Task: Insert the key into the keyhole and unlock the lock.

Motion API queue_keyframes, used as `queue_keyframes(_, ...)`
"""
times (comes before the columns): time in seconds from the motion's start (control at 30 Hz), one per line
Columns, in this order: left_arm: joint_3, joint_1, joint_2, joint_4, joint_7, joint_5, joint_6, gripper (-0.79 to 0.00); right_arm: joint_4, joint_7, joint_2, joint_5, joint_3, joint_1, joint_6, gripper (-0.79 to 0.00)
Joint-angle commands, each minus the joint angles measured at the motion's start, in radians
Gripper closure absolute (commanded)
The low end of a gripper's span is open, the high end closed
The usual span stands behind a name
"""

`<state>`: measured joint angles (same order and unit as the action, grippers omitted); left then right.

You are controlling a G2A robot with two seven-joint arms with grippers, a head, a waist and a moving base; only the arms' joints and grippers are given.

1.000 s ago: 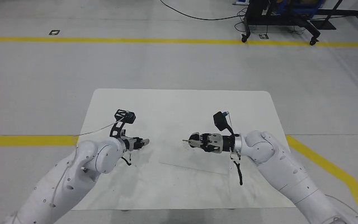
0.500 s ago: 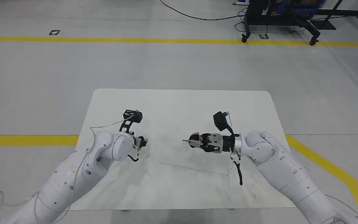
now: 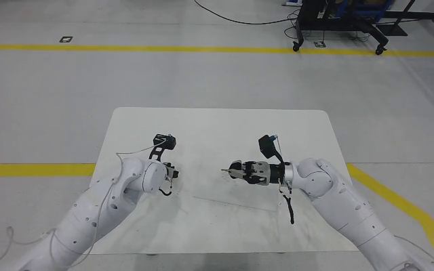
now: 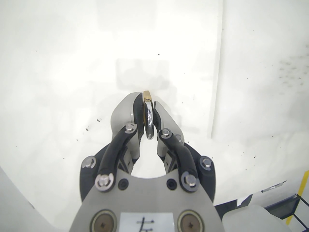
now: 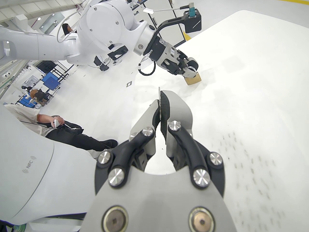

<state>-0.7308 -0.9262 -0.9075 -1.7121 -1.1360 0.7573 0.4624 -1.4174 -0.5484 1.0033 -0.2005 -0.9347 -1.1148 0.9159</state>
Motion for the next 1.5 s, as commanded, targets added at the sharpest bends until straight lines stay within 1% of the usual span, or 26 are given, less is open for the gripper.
queue_keyframes(0.0,0.000,0.000,-0.001,-0.003,-0.013,0.016,-0.007,0.000,0.000,0.000,0.000,0.000,0.000,0.000,0.000,0.000)
queue_keyframes(0.27,-0.008,-0.008,-0.010,-0.014,-0.039,0.044,-0.013,0.000,0.000,0.000,0.000,0.000,0.000,0.000,0.000,0.000)
queue_keyframes(0.33,-0.013,-0.013,-0.012,-0.015,-0.042,0.046,-0.004,-0.139,0.000,0.000,0.000,0.000,0.000,0.000,0.000,0.000)
queue_keyframes(0.37,-0.016,-0.016,-0.012,-0.017,-0.043,0.048,-0.003,-0.191,0.000,0.000,0.000,0.000,0.000,0.000,0.000,0.000)
queue_keyframes(0.43,-0.022,-0.022,-0.013,-0.021,-0.044,0.052,-0.001,-0.243,0.000,0.000,0.000,0.000,0.000,0.000,0.000,0.000)
queue_keyframes(0.53,-0.034,-0.034,-0.013,-0.027,-0.046,0.056,-0.001,-0.265,0.000,0.000,0.000,0.000,0.000,0.000,0.000,0.000)
queue_keyframes(0.6,-0.040,-0.041,-0.013,-0.030,-0.049,0.067,0.005,-0.265,0.000,0.000,0.000,0.000,0.000,0.000,0.000,0.000)
queue_keyframes(0.8,-0.055,-0.069,-0.014,-0.069,-0.064,0.099,0.022,-0.231,0.000,0.000,0.000,0.000,0.000,0.000,0.000,0.000)
queue_keyframes(0.83,-0.058,-0.072,-0.014,-0.072,-0.065,0.103,0.022,-0.209,0.000,0.000,0.000,0.000,0.000,0.000,0.000,0.000)
queue_keyframes(0.87,-0.061,-0.075,-0.014,-0.076,-0.066,0.107,0.021,-0.169,0.000,0.000,0.000,0.000,0.000,0.000,0.000,0.000)
queue_keyframes(1.0,-0.073,-0.081,-0.016,-0.088,-0.076,0.122,0.022,-0.126,0.000,0.000,0.000,0.000,0.000,0.000,0.000,0.000)
queue_keyframes(1.07,-0.075,-0.081,-0.017,-0.090,-0.084,0.140,0.027,-0.031,0.000,0.000,0.000,0.000,0.000,0.000,0.000,0.000)
queue_keyframes(1.1,-0.075,-0.081,-0.019,-0.092,-0.088,0.144,0.028,0.000,0.000,0.000,0.000,0.000,0.000,0.000,0.000,0.000)
queue_keyframes(1.47,-0.083,-0.080,-0.036,-0.063,-0.105,0.153,0.022,0.000,0.000,0.000,0.000,0.000,0.000,0.000,0.000,0.000)
